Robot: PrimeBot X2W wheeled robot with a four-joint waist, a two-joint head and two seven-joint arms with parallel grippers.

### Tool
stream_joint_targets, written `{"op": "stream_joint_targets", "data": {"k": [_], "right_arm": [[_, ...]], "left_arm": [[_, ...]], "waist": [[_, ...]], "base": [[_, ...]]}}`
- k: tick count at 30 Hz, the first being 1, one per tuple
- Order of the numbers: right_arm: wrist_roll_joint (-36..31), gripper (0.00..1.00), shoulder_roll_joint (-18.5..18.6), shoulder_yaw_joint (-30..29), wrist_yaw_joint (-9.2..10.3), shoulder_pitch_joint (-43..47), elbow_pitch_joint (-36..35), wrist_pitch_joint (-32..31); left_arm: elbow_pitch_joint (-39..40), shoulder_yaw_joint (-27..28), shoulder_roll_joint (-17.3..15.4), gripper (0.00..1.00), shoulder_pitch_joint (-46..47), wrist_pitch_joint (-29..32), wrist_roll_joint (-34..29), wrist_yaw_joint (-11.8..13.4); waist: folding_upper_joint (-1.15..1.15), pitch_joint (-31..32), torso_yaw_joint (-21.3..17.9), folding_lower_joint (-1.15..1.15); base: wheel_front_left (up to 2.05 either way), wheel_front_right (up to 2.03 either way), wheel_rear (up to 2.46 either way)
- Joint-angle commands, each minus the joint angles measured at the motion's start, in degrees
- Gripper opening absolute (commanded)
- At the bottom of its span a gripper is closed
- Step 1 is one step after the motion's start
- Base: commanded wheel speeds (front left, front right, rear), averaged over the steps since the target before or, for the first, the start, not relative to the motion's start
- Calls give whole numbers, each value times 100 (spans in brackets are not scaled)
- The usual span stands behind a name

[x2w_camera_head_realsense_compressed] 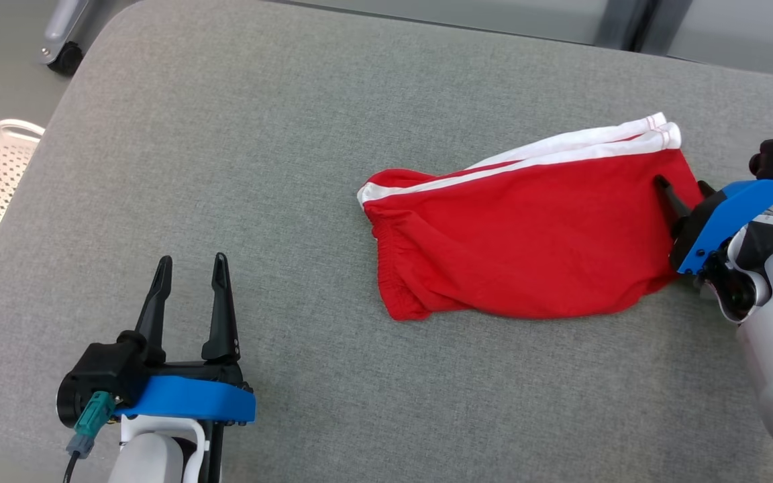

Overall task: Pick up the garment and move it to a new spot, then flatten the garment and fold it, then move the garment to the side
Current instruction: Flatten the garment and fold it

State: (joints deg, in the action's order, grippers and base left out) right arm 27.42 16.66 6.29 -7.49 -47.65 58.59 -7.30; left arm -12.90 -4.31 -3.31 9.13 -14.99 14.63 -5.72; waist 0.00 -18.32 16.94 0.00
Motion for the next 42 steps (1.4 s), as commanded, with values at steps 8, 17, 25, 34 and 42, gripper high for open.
{"op": "stream_joint_targets", "data": {"k": [8, 17, 25, 34, 42], "right_arm": [[-575, 100, 34, 124, 5, -88, 731, -121], [-525, 0, -198, -53, 4, -151, 931, 106], [-348, 0, -99, -330, 1, 134, 586, 811], [-581, 0, 273, -759, 0, 567, 304, 1081], [-1191, 0, 54, -825, -1, 528, -220, 768]], "left_arm": [[-33, 105, 41, 100, 57, -25, -53, -97], [-120, 27, 43, 100, 133, -25, 65, -127], [-104, 190, 43, 100, -89, -25, -76, -147], [-89, 238, 43, 100, -288, -24, -155, -163], [-209, 129, 42, 100, -363, -24, -173, -176]], "waist": [[0, -38, 137, 0], [0, -7, 49, 0], [0, 320, -294, 0], [0, 650, -692, 0], [0, 910, -818, 0]], "base": [[0, 0, 0], [0, 0, 0], [0, 0, 0], [0, 0, 0], [0, 0, 0]]}}
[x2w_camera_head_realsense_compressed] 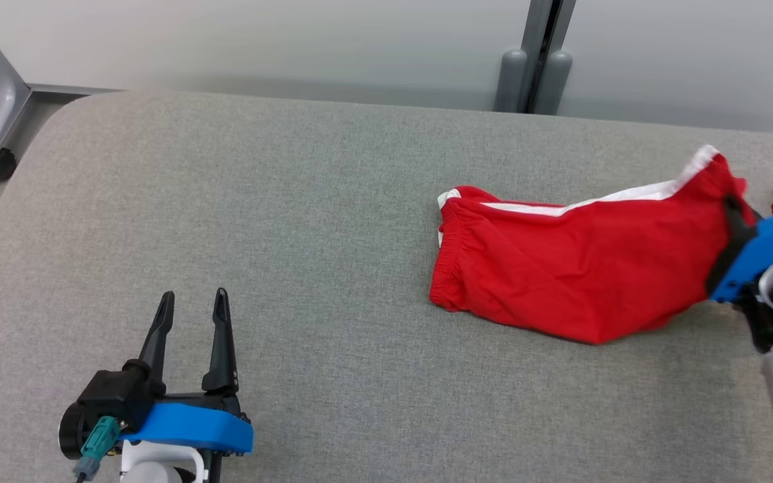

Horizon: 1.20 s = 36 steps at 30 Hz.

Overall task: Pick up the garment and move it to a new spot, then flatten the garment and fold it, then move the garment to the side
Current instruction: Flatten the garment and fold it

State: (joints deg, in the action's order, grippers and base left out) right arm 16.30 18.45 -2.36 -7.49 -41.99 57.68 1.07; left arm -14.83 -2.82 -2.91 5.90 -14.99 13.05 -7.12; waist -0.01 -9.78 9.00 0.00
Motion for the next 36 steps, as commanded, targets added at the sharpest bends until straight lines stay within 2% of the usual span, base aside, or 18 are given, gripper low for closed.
{"op": "stream_joint_targets", "data": {"k": [1, 12, 17, 22, 25, 26, 27, 28, 34, 36], "right_arm": [[-145, 0, -227, 77, -1, -57, -247, -154], [-468, 0, -1305, 828, -1, -129, -1179, -1183], [-466, 0, -1505, 1064, -1, -208, -1020, -1448], [-377, 0, -1549, 1293, -1, -254, -772, -1460], [-106, 0, -1552, 1589, -1, -253, -665, -1495], [-5, 14, -1552, 1687, -1, -245, -645, -1507], [136, 73, -1552, 1779, -1, -226, -638, -1519], [318, 100, -1552, 1846, -1, -206, -658, -1494], [2039, 100, -1551, 2134, -1, -178, -1395, -1234], [2268, 100, -1550, 2125, -1, -191, -1693, -1108]], "left_arm": [[-23, -32, 1, 100, -40, -25, -10, -37], [-31, -171, 1, 100, 64, -24, 45, -41], [-56, -304, 1, 100, 131, -24, 93, -44], [-80, -370, 2, 100, 133, -25, 112, -45], [-96, -405, 3, 100, 132, -25, 131, -46], [-101, -410, 3, 100, 129, -25, 135, -46], [-108, -409, 1, 100, 121, -24, 137, -47], [-116, -410, 2, 100, 113, -25, 135, -47], [-151, -342, 1, 100, 5, -24, 50, -36], [-142, -291, 2, 100, -55, -24, 37, -36]], "waist": [[1, 76, -22, 0], [1, 22, 203, 0], [1, -40, 401, 0], [1, -55, 537, 0], [1, -54, 589, 0], [1, -46, 599, 0], [1, -37, 603, 0], [1, -26, 605, 0], [1, 153, 502, 0], [1, 246, 427, 0]], "base": [[0, 0, 0], [0, 0, 0], [0, 0, 0], [0, 0, 0], [0, 0, 0], [0, 0, 0], [0, 0, 0], [0, 0, 0], [0, 0, 0], [0, 0, 0]]}}
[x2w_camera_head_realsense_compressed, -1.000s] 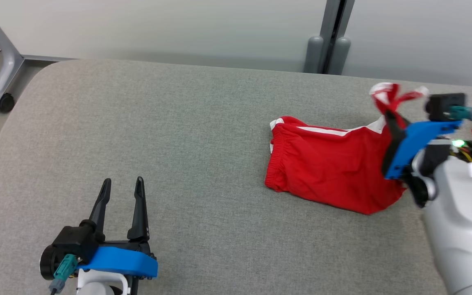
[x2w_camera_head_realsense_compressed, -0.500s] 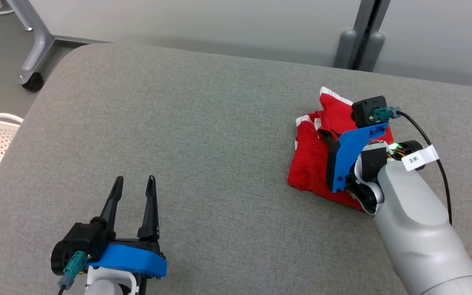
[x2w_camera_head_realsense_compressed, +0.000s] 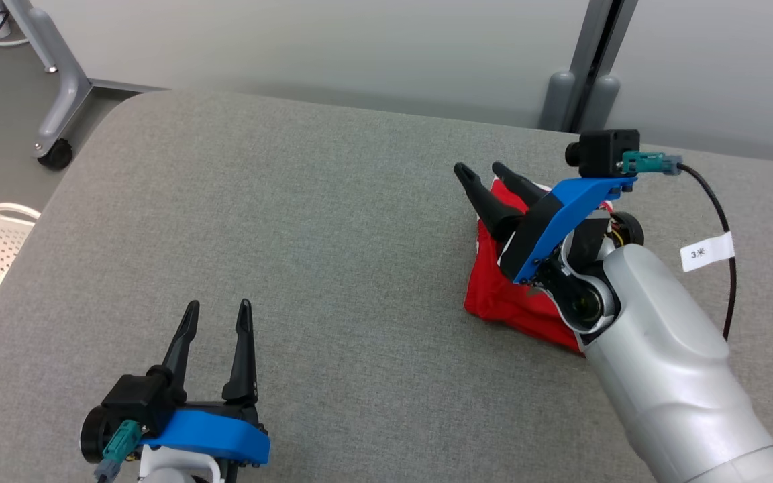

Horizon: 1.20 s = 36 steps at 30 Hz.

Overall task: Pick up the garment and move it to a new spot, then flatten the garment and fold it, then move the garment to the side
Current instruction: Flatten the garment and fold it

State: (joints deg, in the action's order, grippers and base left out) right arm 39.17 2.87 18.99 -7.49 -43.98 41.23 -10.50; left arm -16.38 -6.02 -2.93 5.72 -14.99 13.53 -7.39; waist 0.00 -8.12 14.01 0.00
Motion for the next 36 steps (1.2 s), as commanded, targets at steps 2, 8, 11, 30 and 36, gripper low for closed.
{"op": "stream_joint_targets", "data": {"k": [2, 8, 11, 30, 36], "right_arm": [[-72, 100, 150, -114, -1, 65, -298, 189], [-817, 100, 865, -680, -1, 626, -855, 424], [-1261, 100, 1093, -1060, -1, 1068, -971, 394], [-3361, 0, 28, -1180, -1, 1156, 642, 1614], [-2405, 0, 17, 246, -1, 1041, 1136, 1782]], "left_arm": [[18, 81, 2, 100, -115, -24, -39, -10], [51, 188, -12, 100, -274, -24, -69, -9], [59, 221, -13, 100, -317, -24, -78, -9], [84, 26, -59, 100, 82, -24, -37, -10], [21, -83, -69, 100, 134, -24, -19, -10]], "waist": [[0, 178, -151, 0], [0, 401, -377, 0], [0, 430, -455, 0], [0, -12, -146, 0], [0, -9, 25, 0]], "base": [[0, 0, 0], [0, 0, 0], [0, 0, 0], [0, 0, 0], [0, 0, 0]]}}
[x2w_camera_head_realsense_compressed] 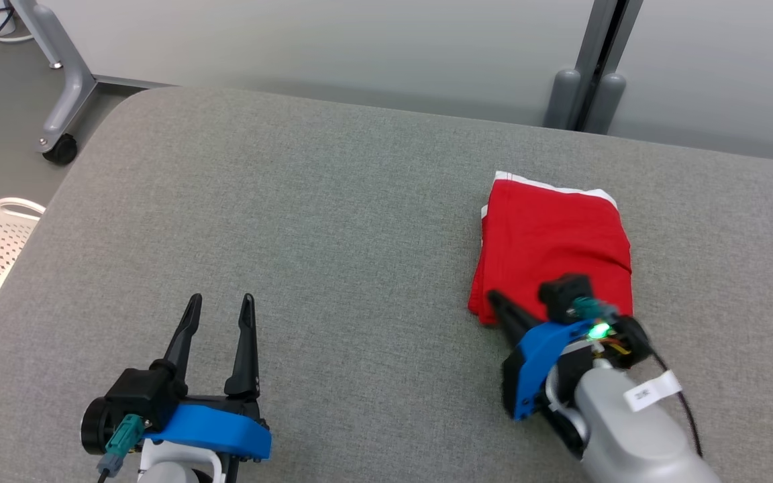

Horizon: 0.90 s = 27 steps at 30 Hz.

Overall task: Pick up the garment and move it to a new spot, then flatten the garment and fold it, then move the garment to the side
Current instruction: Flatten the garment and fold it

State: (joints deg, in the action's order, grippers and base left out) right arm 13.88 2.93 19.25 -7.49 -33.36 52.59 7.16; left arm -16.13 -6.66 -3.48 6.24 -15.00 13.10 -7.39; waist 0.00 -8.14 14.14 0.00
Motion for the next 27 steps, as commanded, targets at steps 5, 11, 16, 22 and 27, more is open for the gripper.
{"op": "stream_joint_targets", "data": {"k": [5, 11, 16, 22, 27], "right_arm": [[949, 0, 16, 1645, -1, 171, -237, -206], [1649, 0, 11, 2532, -1, 296, -708, -330], [2177, 100, 13, 2573, -1, 294, -1262, 78], [1827, 100, 49, 1496, -1, 547, -1545, 632], [1078, 100, 71, -49, -2, 1068, -1867, 757]], "left_arm": [[-23, 58, -22, 100, 11, -24, 24, -10], [-20, 153, -24, 100, -57, -24, 5, -10], [-40, 320, -35, 100, -154, -24, -38, 11], [-32, 525, -46, 100, -308, -23, -67, 74], [16, 695, -73, 100, -451, -23, -58, 82]], "waist": [[0, 36, -59, 0], [0, 128, -247, 0], [0, 278, -525, 0], [0, 459, -872, 0], [0, 538, -1129, 0]], "base": [[0, 0, 0], [0, 0, 0], [0, 0, 0], [0, 0, 0], [0, 0, 0]]}}
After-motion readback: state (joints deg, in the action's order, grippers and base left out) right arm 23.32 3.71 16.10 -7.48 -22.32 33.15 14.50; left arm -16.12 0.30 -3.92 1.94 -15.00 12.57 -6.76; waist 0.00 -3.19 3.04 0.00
